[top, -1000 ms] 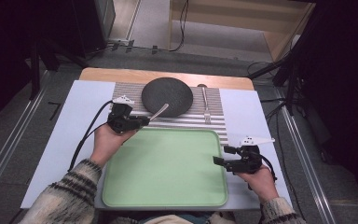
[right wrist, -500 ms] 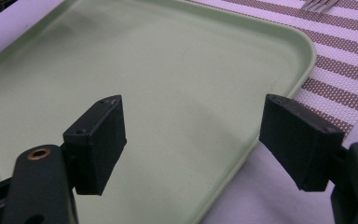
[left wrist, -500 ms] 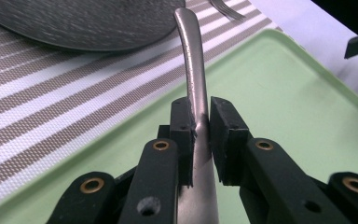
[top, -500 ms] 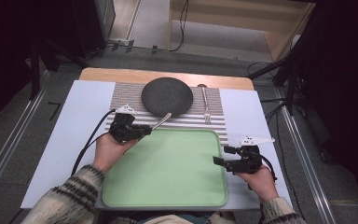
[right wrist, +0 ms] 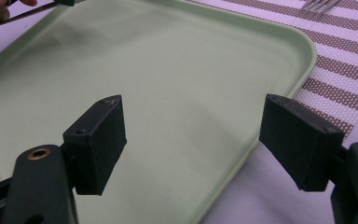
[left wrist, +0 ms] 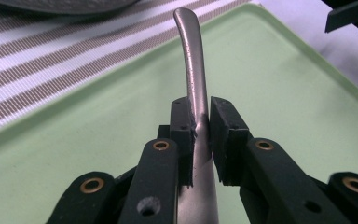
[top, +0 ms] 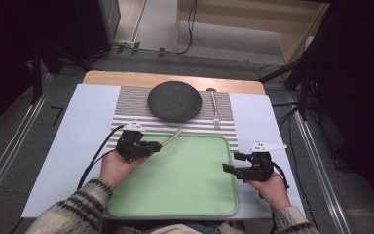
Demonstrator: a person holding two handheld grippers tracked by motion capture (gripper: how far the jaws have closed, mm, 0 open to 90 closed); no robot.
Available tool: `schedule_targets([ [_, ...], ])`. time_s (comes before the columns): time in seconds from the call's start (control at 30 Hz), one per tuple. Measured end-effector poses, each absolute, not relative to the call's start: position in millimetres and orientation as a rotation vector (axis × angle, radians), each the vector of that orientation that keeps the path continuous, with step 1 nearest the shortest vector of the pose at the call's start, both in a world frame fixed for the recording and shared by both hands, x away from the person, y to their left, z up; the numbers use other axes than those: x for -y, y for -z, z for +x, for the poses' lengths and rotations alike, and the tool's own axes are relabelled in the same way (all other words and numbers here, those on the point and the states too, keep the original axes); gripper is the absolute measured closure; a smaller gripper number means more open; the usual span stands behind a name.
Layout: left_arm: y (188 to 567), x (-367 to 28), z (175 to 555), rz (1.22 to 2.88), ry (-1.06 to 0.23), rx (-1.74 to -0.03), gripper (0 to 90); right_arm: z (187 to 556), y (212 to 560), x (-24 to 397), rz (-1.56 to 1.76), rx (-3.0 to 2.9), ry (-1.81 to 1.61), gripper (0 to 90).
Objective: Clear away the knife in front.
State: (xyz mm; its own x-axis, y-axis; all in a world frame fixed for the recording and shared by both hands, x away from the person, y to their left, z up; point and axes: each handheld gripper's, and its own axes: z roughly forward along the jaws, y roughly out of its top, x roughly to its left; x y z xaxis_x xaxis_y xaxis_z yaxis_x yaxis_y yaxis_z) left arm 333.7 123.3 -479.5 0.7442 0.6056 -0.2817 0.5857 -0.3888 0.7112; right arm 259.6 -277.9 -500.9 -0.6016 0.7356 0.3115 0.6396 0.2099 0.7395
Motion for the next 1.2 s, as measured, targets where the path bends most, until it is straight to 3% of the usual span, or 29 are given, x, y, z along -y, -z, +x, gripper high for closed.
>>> schedule_targets([
  [1.0, 510, -114, 318, 2.193, 0.01, -0.903, 79.7, 259, 501, 277, 1.336, -2.367, -1.351, 20.7],
  [1.03, 510, -114, 318, 2.185, 0.003, -0.903, 78.6, 259, 501, 277, 1.335, -2.369, -1.351, 20.7],
  [1.2, 503, -120, 321, 2.108, -0.029, -0.868, 55.5, 259, 501, 277, 1.336, -2.372, -1.346, 20.8],
])
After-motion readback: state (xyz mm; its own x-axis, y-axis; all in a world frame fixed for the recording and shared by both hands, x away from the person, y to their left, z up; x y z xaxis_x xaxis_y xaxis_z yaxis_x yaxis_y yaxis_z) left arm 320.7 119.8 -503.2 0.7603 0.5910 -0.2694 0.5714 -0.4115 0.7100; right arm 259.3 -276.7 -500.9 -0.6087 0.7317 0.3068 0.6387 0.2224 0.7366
